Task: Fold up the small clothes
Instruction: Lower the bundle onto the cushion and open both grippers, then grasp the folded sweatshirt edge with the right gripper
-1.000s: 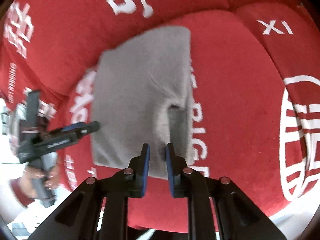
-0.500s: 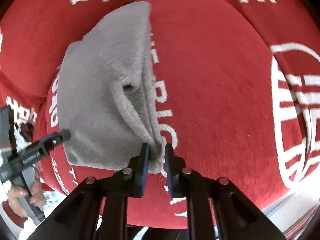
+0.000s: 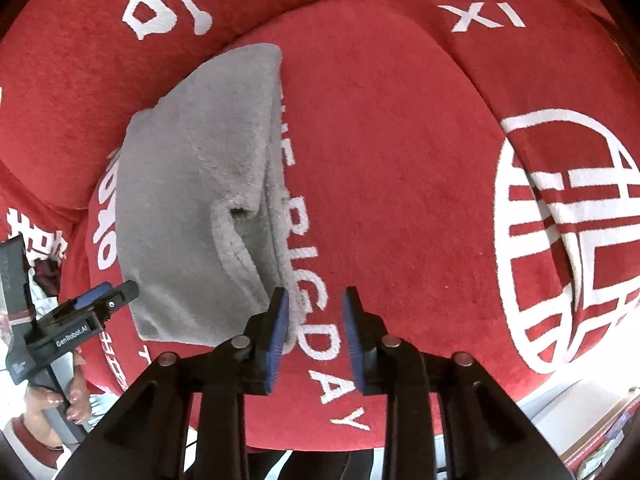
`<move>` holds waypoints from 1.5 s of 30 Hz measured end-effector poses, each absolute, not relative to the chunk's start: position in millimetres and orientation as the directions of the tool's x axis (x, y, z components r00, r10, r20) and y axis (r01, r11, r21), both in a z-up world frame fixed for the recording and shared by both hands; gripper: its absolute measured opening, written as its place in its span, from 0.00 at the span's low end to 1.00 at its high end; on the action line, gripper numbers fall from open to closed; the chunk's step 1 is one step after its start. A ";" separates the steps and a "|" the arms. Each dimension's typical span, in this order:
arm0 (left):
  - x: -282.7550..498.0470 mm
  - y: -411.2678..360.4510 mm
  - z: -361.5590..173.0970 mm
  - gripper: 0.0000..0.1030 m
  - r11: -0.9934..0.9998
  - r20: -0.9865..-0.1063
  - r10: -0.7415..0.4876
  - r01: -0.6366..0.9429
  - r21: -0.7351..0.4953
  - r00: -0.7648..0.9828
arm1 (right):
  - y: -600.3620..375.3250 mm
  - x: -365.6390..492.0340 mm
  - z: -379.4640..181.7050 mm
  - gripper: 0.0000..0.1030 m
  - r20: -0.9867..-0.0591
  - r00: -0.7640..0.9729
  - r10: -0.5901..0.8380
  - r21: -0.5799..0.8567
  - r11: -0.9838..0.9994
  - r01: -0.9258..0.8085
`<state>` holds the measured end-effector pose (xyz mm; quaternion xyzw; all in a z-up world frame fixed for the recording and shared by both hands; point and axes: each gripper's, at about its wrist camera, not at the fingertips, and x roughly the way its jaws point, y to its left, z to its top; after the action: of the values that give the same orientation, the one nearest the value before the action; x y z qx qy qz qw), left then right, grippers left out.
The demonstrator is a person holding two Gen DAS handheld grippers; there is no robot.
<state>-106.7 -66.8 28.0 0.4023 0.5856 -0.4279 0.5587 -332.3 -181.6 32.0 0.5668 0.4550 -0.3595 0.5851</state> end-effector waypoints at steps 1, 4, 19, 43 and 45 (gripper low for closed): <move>-107.1 -67.9 28.2 0.77 0.310 -0.999 -0.007 0.949 -0.052 -0.052 | -181.0 -330.6 32.1 0.30 -0.939 0.329 0.098 0.338 0.102 0.935; -105.8 -69.9 28.4 0.77 0.315 -0.999 -0.009 0.948 -0.046 -0.046 | -179.3 -324.4 30.9 0.31 -0.934 0.339 0.113 0.351 0.109 0.930; -101.4 -74.6 30.5 1.00 0.319 -0.999 -0.019 0.947 -0.031 -0.026 | -186.6 -323.4 29.4 0.43 -0.933 0.341 0.111 0.353 0.120 0.928; -36.1 -109.2 21.1 1.00 0.507 -0.990 -0.131 0.854 -0.113 -0.053 | -298.2 -271.4 23.1 0.08 -0.761 0.648 0.030 0.638 0.218 0.739; -38.0 -111.4 19.1 1.00 0.502 -0.990 -0.127 0.857 -0.114 -0.057 | -301.6 -267.5 28.1 0.08 -0.757 0.653 0.031 0.635 0.272 0.723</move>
<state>-38.0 -111.4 19.1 0.3002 0.6081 -0.3983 0.6175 -267.5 -301.6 28.1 0.5537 0.3404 -0.2399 0.7211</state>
